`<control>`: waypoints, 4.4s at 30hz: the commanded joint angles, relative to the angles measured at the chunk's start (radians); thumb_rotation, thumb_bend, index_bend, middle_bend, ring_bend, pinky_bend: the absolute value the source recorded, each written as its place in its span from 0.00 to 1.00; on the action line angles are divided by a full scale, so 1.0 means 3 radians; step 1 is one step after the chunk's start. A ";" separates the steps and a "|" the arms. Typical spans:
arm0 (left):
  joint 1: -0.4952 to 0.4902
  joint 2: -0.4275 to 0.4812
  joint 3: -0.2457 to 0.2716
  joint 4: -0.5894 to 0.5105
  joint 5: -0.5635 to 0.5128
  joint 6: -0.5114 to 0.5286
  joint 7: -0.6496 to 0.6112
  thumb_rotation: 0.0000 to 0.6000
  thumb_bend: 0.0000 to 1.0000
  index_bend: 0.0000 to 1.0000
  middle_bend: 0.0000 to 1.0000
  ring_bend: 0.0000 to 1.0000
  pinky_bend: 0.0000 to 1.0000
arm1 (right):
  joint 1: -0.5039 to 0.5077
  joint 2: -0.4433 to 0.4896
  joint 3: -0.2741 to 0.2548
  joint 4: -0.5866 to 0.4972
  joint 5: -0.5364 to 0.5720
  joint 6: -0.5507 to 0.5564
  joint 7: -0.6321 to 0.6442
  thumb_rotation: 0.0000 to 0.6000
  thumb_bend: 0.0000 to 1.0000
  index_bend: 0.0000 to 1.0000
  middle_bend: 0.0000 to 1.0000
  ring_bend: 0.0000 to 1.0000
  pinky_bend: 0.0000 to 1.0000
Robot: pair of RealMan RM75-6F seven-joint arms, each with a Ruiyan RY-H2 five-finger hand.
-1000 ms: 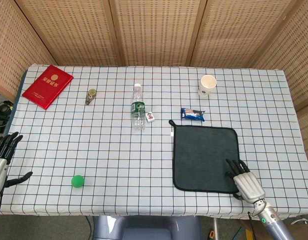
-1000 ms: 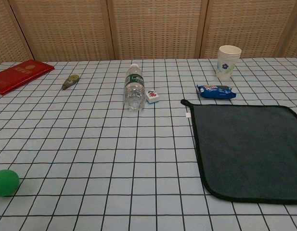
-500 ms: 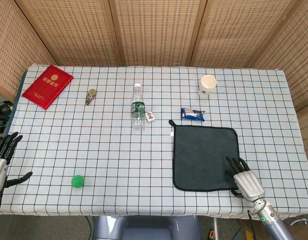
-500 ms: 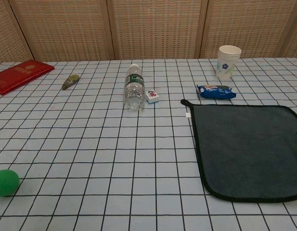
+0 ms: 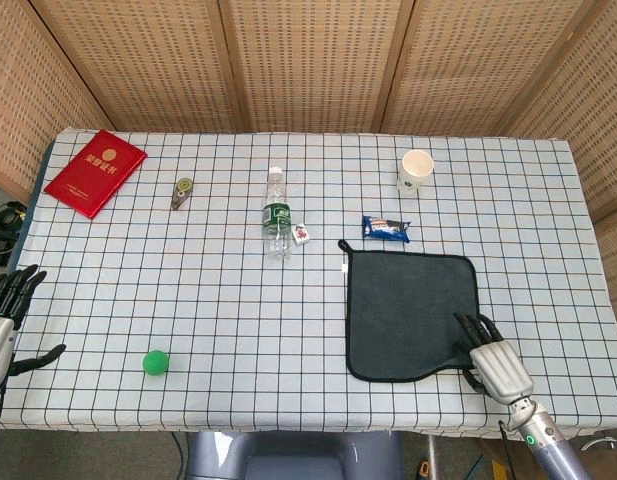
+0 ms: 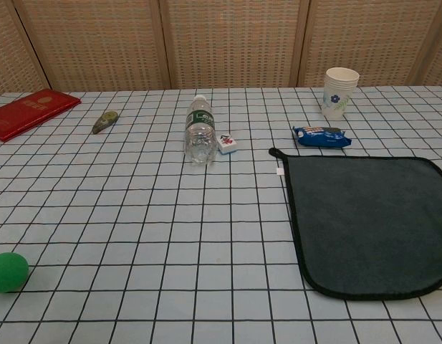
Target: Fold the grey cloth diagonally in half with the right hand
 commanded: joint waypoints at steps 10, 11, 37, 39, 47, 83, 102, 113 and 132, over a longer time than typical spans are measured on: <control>0.0003 0.0008 0.0002 -0.0001 0.0009 0.0009 -0.0019 1.00 0.00 0.00 0.00 0.00 0.00 | 0.0003 -0.0033 -0.0008 0.0063 -0.0055 0.0082 0.0044 1.00 0.66 0.61 0.02 0.00 0.00; 0.0003 0.0009 0.0003 -0.0001 0.0010 0.0008 -0.0019 1.00 0.00 0.00 0.00 0.00 0.00 | 0.0006 -0.0036 -0.0009 0.0070 -0.0060 0.0084 0.0043 1.00 0.66 0.62 0.02 0.00 0.00; -0.0022 0.0020 -0.0033 0.0006 -0.0095 -0.0068 -0.0060 1.00 0.00 0.00 0.00 0.00 0.00 | 0.0838 0.0108 0.0578 -0.0663 0.0389 -0.0830 -0.0607 1.00 0.66 0.70 0.05 0.00 0.00; -0.0025 0.0023 -0.0039 0.0011 -0.0115 -0.0082 -0.0075 1.00 0.00 0.00 0.00 0.00 0.00 | 0.0929 0.0066 0.0661 -0.0650 0.0522 -0.0952 -0.0737 1.00 0.66 0.70 0.05 0.00 0.00; -0.0048 0.0034 -0.0062 0.0042 -0.0200 -0.0160 -0.0139 1.00 0.00 0.00 0.00 0.00 0.00 | 0.1232 -0.0158 0.0872 -0.0562 0.0994 -0.1258 -0.1240 1.00 0.66 0.71 0.05 0.00 0.00; -0.0103 0.0053 -0.0122 0.0143 -0.0399 -0.0356 -0.0304 1.00 0.00 0.00 0.00 0.00 0.00 | 0.2016 -0.0922 0.1077 0.0155 0.2121 -0.1420 -0.2251 1.00 0.66 0.71 0.06 0.00 0.00; -0.0116 0.0063 -0.0139 0.0151 -0.0438 -0.0393 -0.0334 1.00 0.00 0.00 0.00 0.00 0.00 | 0.2153 -0.1081 0.1021 0.0348 0.2289 -0.1389 -0.2312 1.00 0.64 0.71 0.06 0.00 0.00; -0.0114 0.0075 -0.0142 0.0151 -0.0439 -0.0391 -0.0361 1.00 0.00 0.00 0.00 0.00 0.00 | 0.2178 -0.1108 0.1011 0.0368 0.2320 -0.1319 -0.2308 1.00 0.31 0.29 0.03 0.00 0.00; -0.0092 0.0093 -0.0139 0.0133 -0.0388 -0.0326 -0.0402 1.00 0.00 0.00 0.00 0.00 0.00 | 0.1928 -0.0401 0.0993 -0.0601 0.1859 -0.0736 -0.2055 1.00 0.17 0.23 0.02 0.00 0.00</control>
